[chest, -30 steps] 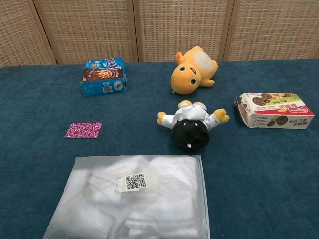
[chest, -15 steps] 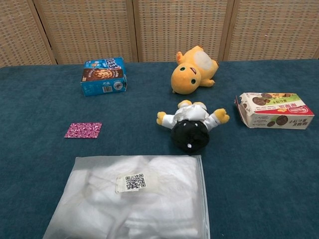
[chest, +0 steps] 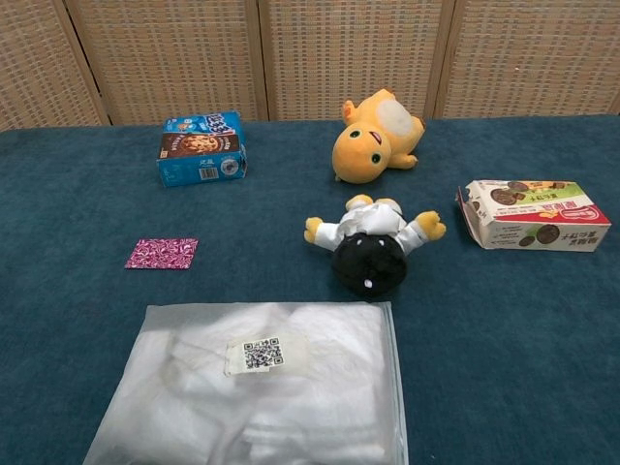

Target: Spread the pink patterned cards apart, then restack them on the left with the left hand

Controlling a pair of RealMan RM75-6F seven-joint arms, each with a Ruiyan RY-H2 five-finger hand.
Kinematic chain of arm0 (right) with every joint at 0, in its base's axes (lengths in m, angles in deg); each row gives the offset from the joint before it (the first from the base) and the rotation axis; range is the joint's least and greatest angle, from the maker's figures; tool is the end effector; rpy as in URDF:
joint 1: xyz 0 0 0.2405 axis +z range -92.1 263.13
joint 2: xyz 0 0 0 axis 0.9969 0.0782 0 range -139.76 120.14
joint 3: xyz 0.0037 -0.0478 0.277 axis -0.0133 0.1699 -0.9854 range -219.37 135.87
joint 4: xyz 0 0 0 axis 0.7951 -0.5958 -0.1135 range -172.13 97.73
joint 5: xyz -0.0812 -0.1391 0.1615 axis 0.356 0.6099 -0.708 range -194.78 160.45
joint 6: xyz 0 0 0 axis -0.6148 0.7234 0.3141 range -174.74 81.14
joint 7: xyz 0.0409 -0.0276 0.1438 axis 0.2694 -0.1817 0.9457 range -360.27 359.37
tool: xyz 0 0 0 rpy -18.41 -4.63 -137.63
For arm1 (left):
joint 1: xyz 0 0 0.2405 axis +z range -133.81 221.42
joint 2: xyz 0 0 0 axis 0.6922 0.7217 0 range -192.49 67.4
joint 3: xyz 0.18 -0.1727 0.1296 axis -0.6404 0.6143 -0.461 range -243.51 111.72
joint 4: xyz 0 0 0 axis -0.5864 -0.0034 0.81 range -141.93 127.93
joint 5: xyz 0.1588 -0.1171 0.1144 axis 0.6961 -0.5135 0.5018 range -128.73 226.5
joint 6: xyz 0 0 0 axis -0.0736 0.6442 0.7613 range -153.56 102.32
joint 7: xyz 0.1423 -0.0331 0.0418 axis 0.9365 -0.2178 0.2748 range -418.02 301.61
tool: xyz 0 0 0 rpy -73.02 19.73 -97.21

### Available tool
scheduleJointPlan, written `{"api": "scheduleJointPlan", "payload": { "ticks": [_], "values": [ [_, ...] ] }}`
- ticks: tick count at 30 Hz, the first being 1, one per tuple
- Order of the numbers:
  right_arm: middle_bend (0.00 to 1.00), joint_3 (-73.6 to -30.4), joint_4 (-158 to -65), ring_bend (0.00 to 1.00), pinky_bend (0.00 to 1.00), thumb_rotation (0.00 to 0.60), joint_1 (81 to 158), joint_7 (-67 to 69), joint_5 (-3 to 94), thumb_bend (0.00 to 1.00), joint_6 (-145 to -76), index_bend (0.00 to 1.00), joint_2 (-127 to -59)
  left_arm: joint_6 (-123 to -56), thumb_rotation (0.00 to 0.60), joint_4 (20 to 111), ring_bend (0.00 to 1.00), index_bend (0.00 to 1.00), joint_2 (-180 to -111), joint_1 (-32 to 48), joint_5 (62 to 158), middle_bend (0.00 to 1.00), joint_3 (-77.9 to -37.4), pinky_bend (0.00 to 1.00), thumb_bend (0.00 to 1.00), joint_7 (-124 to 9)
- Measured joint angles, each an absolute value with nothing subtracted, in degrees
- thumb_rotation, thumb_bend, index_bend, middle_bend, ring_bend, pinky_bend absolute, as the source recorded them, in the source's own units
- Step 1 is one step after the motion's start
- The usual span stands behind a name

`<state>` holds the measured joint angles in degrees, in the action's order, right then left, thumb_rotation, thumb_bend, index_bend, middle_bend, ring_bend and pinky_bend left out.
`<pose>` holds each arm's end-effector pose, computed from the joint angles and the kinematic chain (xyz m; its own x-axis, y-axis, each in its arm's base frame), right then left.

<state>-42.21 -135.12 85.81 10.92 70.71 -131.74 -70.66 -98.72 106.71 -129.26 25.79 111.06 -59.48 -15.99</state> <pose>-0.3367 -0.1551 0.1555 0.1677 -0.0707 0.9833 -0.9842 0.0462 0.1712 -0.2530 0.2492 0.0937 0.6092 0.2290 0.7592 0.7852 -0.0407 -0.6179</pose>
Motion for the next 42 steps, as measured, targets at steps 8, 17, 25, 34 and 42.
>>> {"api": "scheduleJointPlan", "payload": {
  "ticks": [8,17,25,34,42],
  "values": [
    [0.0,-42.27,-134.98,0.0,0.0,0.6,85.87,12.57,70.65,0.1,-131.58,0.04,-70.18,-96.63,0.6,106.92,0.0,0.0,-132.43,20.78,102.47,0.0,-58.63,0.0,0.65,-9.64],
    [0.0,-42.06,-135.09,0.0,0.0,0.6,86.08,12.61,70.85,0.11,-131.09,0.04,-70.28,-95.97,0.6,105.72,0.0,0.0,-135.6,15.81,97.23,0.0,-58.29,0.0,0.99,-5.42],
    [0.0,-42.07,-135.03,0.0,0.0,0.6,86.1,12.72,70.94,0.1,-131.19,0.04,-70.38,-95.55,0.6,105.75,0.0,0.0,-136.5,10.27,88.57,0.0,-57.37,0.0,1.0,-0.36],
    [0.0,-42.35,-134.72,0.0,0.0,0.6,86.09,14.0,70.35,0.11,-131.16,0.04,-70.17,-96.04,0.6,101.17,0.0,0.03,-141.35,6.98,84.02,0.0,-58.82,0.0,1.0,1.63],
    [0.0,-42.33,-134.54,0.0,0.0,0.6,86.16,14.76,70.44,0.11,-131.05,0.04,-70.04,-97.24,0.6,97.46,0.0,0.07,-145.12,4.56,82.12,0.0,-59.95,0.0,1.0,2.47]
  ]
}}
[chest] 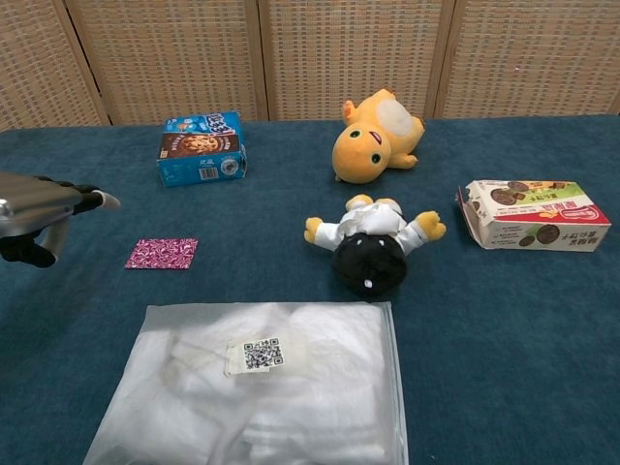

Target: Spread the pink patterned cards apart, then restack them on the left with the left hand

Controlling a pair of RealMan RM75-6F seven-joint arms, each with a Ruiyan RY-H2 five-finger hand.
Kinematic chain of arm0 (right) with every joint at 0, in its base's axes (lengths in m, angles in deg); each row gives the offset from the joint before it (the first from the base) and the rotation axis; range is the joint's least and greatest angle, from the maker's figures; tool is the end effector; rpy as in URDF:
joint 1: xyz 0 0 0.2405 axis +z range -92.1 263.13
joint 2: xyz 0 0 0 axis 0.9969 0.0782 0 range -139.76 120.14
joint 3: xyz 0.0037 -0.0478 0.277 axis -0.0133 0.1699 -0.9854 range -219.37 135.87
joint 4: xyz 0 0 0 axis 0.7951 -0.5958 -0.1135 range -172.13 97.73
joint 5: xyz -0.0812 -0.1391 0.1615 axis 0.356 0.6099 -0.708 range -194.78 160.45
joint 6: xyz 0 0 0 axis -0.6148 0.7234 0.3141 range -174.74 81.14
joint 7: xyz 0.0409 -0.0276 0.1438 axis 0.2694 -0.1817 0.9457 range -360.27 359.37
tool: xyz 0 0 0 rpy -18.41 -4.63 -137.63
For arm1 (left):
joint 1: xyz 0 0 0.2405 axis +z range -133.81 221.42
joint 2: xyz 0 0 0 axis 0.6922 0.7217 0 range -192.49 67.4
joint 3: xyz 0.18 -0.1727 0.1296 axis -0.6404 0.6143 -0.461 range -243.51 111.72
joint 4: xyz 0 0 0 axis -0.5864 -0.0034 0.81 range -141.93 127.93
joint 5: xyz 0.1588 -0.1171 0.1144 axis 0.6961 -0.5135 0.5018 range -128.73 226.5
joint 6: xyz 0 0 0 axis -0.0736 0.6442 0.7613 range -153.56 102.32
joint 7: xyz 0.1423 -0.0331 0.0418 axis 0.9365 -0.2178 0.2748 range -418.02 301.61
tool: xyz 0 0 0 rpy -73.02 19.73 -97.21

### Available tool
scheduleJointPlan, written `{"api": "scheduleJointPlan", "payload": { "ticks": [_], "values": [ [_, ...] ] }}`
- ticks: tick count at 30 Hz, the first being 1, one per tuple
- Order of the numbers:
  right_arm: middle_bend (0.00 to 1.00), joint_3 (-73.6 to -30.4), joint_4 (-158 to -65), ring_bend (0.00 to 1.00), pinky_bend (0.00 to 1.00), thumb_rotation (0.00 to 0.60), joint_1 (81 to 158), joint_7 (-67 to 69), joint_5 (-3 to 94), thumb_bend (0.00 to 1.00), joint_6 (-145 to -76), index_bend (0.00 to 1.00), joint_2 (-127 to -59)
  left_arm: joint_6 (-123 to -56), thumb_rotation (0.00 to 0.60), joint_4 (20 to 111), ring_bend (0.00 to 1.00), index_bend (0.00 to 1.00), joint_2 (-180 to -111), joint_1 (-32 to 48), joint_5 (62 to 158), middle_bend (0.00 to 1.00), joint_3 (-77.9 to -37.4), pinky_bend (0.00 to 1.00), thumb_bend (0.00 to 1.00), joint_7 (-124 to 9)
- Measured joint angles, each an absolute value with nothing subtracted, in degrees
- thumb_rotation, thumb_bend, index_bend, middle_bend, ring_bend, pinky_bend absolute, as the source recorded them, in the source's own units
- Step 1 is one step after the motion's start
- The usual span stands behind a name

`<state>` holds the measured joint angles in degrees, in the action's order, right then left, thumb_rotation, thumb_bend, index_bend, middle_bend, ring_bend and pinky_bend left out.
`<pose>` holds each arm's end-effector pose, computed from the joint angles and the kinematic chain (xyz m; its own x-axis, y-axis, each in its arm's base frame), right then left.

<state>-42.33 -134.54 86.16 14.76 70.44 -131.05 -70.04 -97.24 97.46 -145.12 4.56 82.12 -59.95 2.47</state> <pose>-0.3401 -0.1575 0.1590 0.1216 -0.0750 0.9897 -0.9907 0.0517 0.1257 -0.2122 0.3146 -0.0021 0.7089 0.3943 0.5848 0.6720 -0.1257 -0.7298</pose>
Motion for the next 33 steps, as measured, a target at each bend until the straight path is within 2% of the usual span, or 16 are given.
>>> {"api": "scheduleJointPlan", "payload": {
  "ticks": [8,23,33],
  "values": [
    [0.0,-42.37,-134.12,0.0,0.0,0.6,86.21,15.89,70.39,0.1,-130.91,0.04,-69.91,-98.47,0.6,95.78,0.0,0.17,-147.94,2.4,80.6,0.0,-59.99,0.0,1.0,3.83],
    [0.0,-42.47,-133.56,0.0,0.0,0.6,86.26,17.29,70.25,0.11,-130.83,0.04,-69.85,-98.06,0.6,90.02,0.0,0.17,-153.23,0.06,77.25,0.0,-60.61,0.0,1.0,4.83],
    [0.0,-42.5,-133.32,0.0,0.0,0.6,86.38,18.07,70.04,0.1,-130.47,0.04,-69.82,-97.98,0.6,86.55,0.0,0.04,-157.01,-1.51,76.75,0.0,-60.31,0.0,1.0,5.28]
  ]
}}
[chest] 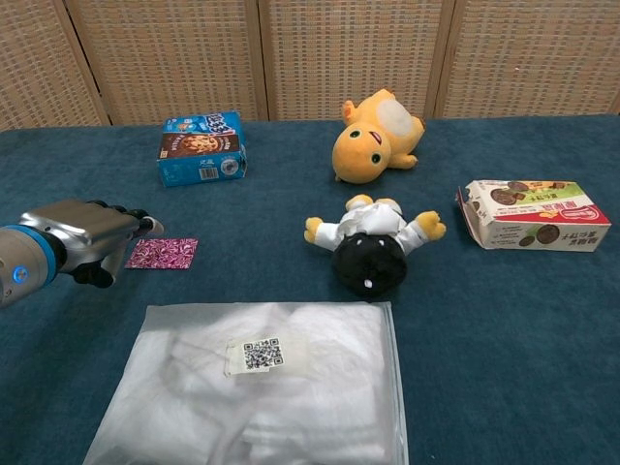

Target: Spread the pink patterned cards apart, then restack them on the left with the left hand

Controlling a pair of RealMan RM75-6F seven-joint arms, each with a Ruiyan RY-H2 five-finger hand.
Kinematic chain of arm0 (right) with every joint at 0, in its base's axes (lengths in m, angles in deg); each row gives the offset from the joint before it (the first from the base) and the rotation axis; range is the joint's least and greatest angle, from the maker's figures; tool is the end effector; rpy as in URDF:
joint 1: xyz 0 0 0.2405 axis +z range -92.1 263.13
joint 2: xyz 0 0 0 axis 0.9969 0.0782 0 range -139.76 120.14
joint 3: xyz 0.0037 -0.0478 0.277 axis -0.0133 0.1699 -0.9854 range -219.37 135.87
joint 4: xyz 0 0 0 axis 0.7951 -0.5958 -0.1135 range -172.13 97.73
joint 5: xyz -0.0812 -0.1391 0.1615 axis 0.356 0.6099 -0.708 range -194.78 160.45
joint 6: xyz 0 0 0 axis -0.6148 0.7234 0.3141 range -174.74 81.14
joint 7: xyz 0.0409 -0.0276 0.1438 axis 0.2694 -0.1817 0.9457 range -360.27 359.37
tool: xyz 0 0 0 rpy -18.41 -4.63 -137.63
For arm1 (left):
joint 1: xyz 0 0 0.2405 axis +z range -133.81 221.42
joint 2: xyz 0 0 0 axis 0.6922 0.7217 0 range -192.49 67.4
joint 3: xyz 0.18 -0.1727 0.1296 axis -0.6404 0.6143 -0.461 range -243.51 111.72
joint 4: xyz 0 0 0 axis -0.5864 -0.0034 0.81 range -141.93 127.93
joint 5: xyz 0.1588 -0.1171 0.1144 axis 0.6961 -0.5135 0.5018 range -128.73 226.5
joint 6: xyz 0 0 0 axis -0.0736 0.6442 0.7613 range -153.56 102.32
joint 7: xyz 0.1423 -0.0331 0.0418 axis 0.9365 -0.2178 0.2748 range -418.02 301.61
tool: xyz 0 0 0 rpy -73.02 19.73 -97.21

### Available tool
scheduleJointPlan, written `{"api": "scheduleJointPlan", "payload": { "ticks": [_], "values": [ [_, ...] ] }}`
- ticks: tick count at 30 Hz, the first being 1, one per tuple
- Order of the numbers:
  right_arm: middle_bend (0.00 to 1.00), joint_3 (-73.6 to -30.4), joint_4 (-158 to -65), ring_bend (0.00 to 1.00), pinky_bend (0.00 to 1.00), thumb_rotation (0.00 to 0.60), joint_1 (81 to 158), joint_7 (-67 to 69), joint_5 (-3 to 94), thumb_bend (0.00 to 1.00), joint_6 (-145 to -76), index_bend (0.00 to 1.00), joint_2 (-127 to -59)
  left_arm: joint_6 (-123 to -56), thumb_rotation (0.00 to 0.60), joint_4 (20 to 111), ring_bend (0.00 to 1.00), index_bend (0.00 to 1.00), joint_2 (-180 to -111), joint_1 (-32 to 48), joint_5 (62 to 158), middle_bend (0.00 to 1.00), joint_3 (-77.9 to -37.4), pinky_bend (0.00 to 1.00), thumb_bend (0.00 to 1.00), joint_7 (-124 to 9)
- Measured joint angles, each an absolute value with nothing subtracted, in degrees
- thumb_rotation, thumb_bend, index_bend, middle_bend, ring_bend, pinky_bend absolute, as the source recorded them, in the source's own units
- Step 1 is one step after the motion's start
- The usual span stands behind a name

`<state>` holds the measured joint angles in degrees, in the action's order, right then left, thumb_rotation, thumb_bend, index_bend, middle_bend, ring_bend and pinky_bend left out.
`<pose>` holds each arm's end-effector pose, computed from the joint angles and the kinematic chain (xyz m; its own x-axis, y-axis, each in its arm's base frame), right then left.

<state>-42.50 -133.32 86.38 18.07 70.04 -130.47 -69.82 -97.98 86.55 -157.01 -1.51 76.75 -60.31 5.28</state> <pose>-0.3459 -0.1594 0.1619 0.0884 -0.0758 0.9932 -0.9938 0.0609 0.0931 -0.1924 0.3293 -0.0628 0.7356 0.4040 0.5438 0.6408 -0.1547 -0.7519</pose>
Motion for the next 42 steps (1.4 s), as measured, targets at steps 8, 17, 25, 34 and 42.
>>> {"api": "scheduleJointPlan", "payload": {
  "ticks": [8,17,25,34,42],
  "values": [
    [0.0,-42.5,-133.32,0.0,0.0,0.6,86.4,18.47,70.01,0.1,-130.4,0.04,-69.69,-97.88,0.6,85.62,0.0,0.04,-159.25,-2.27,75.98,0.0,-60.87,0.0,1.0,6.45],
    [0.0,-42.5,-133.29,0.0,0.0,0.6,86.33,18.66,70.15,0.11,-130.6,0.04,-69.63,-98.54,0.6,84.73,0.0,0.04,-160.34,-2.29,75.88,0.0,-61.8,0.0,1.0,7.14],
    [0.0,-42.48,-133.42,0.0,0.0,0.6,86.31,18.42,70.3,0.11,-130.75,0.04,-69.63,-98.44,0.6,83.93,0.0,0.05,-159.87,-1.62,74.89,0.0,-63.19,0.0,1.0,7.88],
    [0.0,-42.42,-133.43,0.0,0.0,0.6,86.28,18.36,70.45,0.1,-130.84,0.04,-69.62,-97.92,0.6,82.91,0.0,0.05,-159.08,-0.23,74.92,0.0,-64.37,0.0,1.0,6.9],
    [0.0,-42.36,-133.51,0.0,0.0,0.6,86.27,18.09,70.65,0.11,-130.95,0.04,-69.64,-97.03,0.6,82.44,0.0,0.06,-157.16,1.84,74.86,0.0,-65.44,0.0,1.0,4.57]
  ]
}}
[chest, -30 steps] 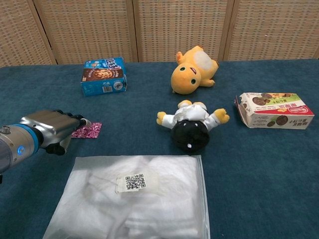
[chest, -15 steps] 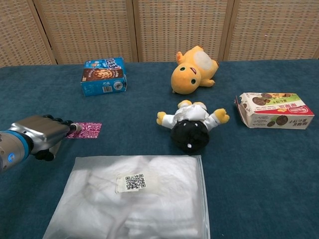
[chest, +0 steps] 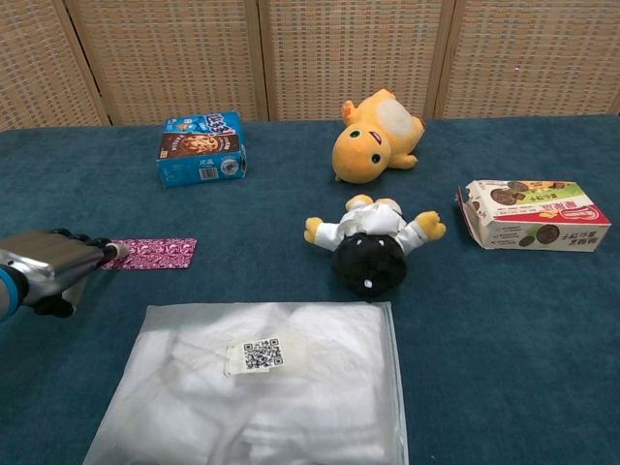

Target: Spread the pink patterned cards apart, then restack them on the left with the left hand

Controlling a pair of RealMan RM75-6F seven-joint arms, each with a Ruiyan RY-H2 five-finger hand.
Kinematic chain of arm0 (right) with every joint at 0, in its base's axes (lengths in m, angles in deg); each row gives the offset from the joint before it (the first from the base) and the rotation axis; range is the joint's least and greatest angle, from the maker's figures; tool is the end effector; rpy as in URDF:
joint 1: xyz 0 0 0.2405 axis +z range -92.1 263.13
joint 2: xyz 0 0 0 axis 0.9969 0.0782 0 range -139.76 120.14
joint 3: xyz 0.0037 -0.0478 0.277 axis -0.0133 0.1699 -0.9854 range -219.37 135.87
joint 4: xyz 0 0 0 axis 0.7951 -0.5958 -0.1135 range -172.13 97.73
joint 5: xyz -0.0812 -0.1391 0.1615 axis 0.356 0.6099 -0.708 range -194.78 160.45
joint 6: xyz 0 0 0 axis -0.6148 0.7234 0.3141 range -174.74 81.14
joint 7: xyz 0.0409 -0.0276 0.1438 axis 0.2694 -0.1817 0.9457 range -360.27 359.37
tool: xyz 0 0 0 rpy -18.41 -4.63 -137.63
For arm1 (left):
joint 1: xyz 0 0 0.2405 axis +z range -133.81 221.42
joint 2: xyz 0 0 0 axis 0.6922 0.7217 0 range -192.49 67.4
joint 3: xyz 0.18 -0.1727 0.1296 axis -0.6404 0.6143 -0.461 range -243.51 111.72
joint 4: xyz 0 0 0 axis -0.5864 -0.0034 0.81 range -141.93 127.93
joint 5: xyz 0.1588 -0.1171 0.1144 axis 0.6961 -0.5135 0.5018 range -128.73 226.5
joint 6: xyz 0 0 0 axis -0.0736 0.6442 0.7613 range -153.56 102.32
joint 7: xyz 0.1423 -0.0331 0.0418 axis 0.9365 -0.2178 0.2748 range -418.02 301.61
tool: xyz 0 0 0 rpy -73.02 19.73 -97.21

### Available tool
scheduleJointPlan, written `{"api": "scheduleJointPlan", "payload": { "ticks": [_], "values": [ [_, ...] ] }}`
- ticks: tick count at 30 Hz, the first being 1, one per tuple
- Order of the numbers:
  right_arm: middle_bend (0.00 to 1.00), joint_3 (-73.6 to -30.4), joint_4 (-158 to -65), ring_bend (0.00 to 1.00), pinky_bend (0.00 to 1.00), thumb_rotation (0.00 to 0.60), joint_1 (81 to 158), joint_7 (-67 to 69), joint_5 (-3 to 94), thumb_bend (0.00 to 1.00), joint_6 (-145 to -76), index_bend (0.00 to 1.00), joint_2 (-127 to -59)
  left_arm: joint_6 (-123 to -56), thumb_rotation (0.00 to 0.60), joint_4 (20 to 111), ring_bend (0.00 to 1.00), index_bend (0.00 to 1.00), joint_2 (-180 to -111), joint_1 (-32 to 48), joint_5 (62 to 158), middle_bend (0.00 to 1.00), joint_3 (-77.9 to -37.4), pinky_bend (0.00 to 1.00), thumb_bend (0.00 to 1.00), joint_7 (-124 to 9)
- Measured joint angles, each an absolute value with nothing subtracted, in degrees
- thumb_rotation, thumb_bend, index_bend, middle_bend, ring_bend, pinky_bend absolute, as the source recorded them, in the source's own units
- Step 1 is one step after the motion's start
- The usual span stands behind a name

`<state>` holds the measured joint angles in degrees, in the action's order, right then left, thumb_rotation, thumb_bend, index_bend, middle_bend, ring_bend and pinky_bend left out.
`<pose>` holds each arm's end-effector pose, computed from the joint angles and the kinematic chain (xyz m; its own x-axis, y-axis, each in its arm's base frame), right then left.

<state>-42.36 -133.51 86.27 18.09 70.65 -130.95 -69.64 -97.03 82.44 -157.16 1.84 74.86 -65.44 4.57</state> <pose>-0.3439 -0.1583 0.1628 0.0891 -0.0737 0.9933 -0.9944 0.0511 0.0929 -0.2462 0.3092 -0.0666 0.7433 0.4879 0.4577 0.5784 -0.1249 -0.8062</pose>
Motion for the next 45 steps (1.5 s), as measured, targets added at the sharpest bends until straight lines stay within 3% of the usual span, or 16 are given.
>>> {"api": "scheduleJointPlan", "payload": {
  "ticks": [19,32,45],
  "values": [
    [0.0,-42.38,-133.33,0.0,0.0,0.6,86.11,17.59,70.83,0.11,-131.49,0.04,-69.99,-96.09,0.6,83.32,0.0,0.06,-149.41,5.59,78.82,0.0,-67.45,0.0,1.0,-0.17],
    [0.0,-42.41,-133.04,0.0,0.0,0.6,86.19,17.71,70.65,0.1,-131.25,0.04,-70.13,-97.03,0.6,92.06,0.0,0.06,-146.06,4.45,82.33,0.0,-63.75,0.0,1.0,-2.3],
    [0.0,-42.47,-133.0,0.0,0.0,0.6,86.24,18.99,70.33,0.11,-130.92,0.04,-69.76,-98.73,0.6,93.51,0.0,0.06,-152.81,0.04,74.03,0.0,-61.71,0.0,1.0,4.53]
  ]
}}
